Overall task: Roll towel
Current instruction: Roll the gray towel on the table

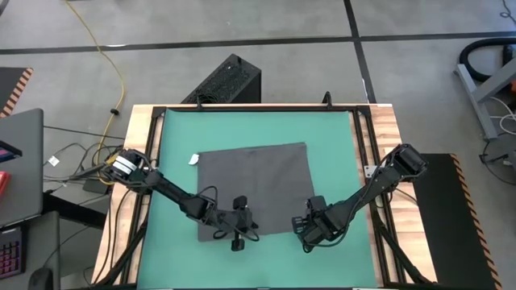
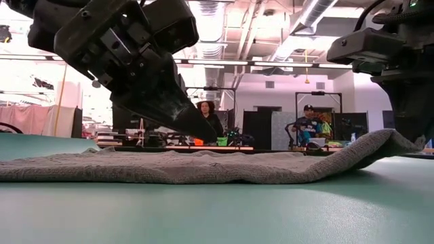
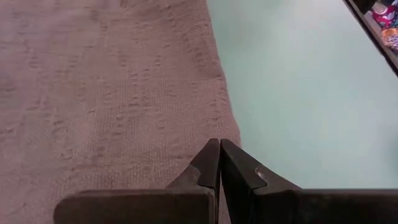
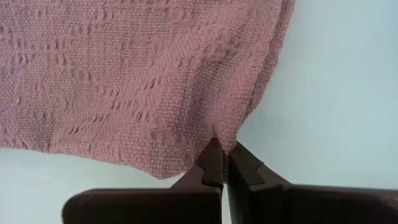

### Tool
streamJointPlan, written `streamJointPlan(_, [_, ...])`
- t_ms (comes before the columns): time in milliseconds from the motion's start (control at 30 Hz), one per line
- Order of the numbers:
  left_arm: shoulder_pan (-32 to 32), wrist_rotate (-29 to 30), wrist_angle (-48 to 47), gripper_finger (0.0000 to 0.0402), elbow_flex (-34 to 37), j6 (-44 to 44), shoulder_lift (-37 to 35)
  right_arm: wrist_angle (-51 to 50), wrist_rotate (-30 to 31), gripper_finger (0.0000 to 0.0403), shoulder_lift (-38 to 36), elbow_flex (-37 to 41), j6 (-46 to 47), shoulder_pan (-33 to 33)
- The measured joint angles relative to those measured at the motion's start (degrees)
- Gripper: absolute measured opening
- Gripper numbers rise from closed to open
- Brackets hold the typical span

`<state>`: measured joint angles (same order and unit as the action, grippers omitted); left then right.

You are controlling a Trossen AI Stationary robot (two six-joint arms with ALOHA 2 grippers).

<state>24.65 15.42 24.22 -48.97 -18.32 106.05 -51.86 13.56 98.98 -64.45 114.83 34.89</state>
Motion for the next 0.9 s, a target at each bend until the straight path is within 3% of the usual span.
streamJointPlan(200, [0.6, 0.0, 2.9, 0.0000, -0.4, -1.0, 4.0, 0.1, 0.0, 0.0018, 0.0, 0.0, 0.2, 0.0])
streamJointPlan(700, [1.0, 0.3, 2.3, 0.0000, -0.5, -2.1, 5.4, 0.9, 0.0, 0.0018, 0.0, 0.0, 0.2, 0.0])
streamJointPlan(900, [1.1, -2.3, 2.8, 0.0000, -4.4, -3.2, 9.7, 0.7, 0.0, 0.0018, 0.0, -0.9, -1.0, 0.0])
